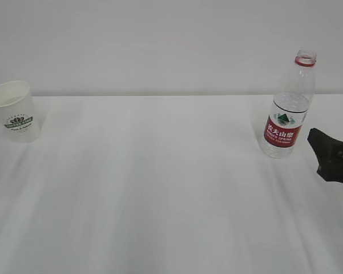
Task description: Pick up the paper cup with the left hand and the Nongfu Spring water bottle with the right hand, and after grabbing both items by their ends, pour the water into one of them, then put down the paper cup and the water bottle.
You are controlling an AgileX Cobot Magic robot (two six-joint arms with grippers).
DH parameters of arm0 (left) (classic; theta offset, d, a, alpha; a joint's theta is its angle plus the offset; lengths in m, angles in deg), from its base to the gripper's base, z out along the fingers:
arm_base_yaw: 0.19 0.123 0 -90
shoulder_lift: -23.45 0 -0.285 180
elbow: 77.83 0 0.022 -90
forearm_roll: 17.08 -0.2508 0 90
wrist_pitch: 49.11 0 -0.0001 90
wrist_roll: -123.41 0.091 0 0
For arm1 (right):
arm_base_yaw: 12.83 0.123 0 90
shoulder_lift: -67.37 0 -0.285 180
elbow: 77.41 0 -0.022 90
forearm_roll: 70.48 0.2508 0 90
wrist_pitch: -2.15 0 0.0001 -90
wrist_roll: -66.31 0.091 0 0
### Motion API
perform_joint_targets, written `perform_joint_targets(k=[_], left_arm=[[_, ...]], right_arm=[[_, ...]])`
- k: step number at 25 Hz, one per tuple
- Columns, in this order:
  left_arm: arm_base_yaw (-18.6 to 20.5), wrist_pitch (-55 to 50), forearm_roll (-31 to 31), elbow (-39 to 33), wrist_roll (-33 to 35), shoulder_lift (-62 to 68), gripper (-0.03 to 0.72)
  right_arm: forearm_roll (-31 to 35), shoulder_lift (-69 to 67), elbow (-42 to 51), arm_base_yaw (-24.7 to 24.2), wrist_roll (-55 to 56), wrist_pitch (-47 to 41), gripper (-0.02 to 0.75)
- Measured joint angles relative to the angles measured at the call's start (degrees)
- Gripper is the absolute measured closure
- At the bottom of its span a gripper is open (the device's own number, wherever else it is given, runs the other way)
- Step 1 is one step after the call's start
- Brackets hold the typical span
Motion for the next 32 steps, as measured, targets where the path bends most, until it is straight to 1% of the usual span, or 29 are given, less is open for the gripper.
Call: perform_joint_targets(k=[7,21,27,32], left_arm=[[0.0,-0.87,-0.1,-1.63,0.0,-10.31,0.063],[0.0,-10.08,-0.21,-2.14,0.0,-27.55,0.067],[0.0,-13.44,-0.21,-2.18,0.0,-32.71,0.073],[0.0,-16.97,-0.21,-2.27,0.0,-36.09,0.083]], right_arm=[[0.0,3.58,0.25,0.0,2.98,0.11,0.146],[0.1,14.08,0.35,0.0,2.46,-0.06,0.146],[0.1,17.06,0.35,0.0,0.91,-2.68,0.146],[-1.4,20.04,-2.17,0.0,-0.79,-9.01,0.147]])
